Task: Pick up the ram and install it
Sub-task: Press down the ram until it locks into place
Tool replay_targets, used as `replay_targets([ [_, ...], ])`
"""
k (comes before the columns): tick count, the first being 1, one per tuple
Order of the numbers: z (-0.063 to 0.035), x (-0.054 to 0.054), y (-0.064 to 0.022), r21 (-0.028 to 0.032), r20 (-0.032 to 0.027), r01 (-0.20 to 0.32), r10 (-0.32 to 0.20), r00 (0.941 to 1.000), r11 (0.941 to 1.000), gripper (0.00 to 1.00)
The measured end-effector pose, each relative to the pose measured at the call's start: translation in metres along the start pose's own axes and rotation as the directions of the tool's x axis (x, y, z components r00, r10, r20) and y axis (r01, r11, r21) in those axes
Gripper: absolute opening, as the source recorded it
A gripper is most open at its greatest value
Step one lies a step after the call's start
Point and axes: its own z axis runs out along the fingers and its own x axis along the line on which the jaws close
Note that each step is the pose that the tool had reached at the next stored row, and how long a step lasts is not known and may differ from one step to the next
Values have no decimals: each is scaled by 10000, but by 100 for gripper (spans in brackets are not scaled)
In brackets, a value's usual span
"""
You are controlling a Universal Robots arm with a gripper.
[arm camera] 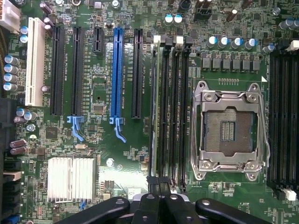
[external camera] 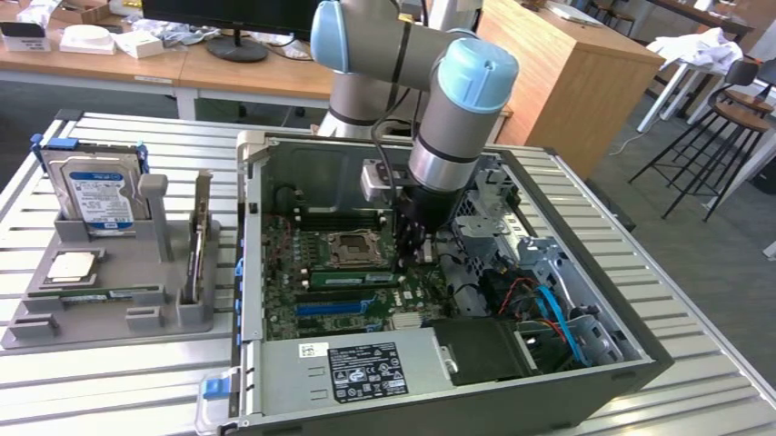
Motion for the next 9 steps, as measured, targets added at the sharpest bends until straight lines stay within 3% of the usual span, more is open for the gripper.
replay_targets([
  [9, -15, -3, 0, 2, 23, -1, 1, 10000, 10000, 10],
])
